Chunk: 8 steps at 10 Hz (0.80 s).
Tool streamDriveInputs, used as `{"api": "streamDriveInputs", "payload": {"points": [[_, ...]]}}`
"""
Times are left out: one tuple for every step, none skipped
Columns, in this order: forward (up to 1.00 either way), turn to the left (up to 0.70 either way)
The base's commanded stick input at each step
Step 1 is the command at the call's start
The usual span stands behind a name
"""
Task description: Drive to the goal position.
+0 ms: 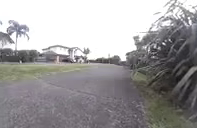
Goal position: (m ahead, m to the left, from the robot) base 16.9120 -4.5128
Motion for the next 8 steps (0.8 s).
{"api": "streamDriveInputs", "payload": {"points": [[0.70,0.00],[0.70,0.00],[0.70,0.00],[0.70,0.00],[0.70,0.00],[0.70,0.00],[0.70,0.00],[0.70,0.00]]}}
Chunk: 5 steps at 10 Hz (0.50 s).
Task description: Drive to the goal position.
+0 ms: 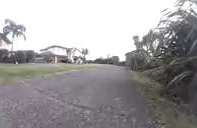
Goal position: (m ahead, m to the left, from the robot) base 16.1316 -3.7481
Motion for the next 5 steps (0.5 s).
{"api": "streamDriveInputs", "payload": {"points": [[0.70,0.00],[0.70,0.00],[0.70,0.00],[0.70,0.00],[0.70,0.00]]}}
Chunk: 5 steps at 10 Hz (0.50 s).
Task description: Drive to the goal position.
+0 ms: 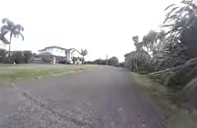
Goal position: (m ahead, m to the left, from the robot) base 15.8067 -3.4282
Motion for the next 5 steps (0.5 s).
{"api": "streamDriveInputs", "payload": {"points": [[0.70,0.00],[0.70,0.00],[0.70,0.00],[0.70,0.00],[0.70,0.00]]}}
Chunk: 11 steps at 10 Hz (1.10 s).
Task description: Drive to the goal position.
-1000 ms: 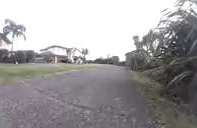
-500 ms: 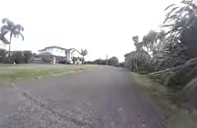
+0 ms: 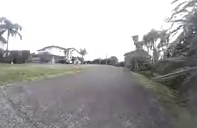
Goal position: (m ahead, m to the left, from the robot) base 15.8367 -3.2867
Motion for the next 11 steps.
{"api": "streamDriveInputs", "payload": {"points": [[0.70,0.00],[0.70,0.00],[0.70,0.00],[0.70,0.00],[0.70,0.00],[0.70,0.00],[0.70,0.00],[0.70,0.00],[0.70,0.00],[0.70,0.00],[0.70,0.00]]}}
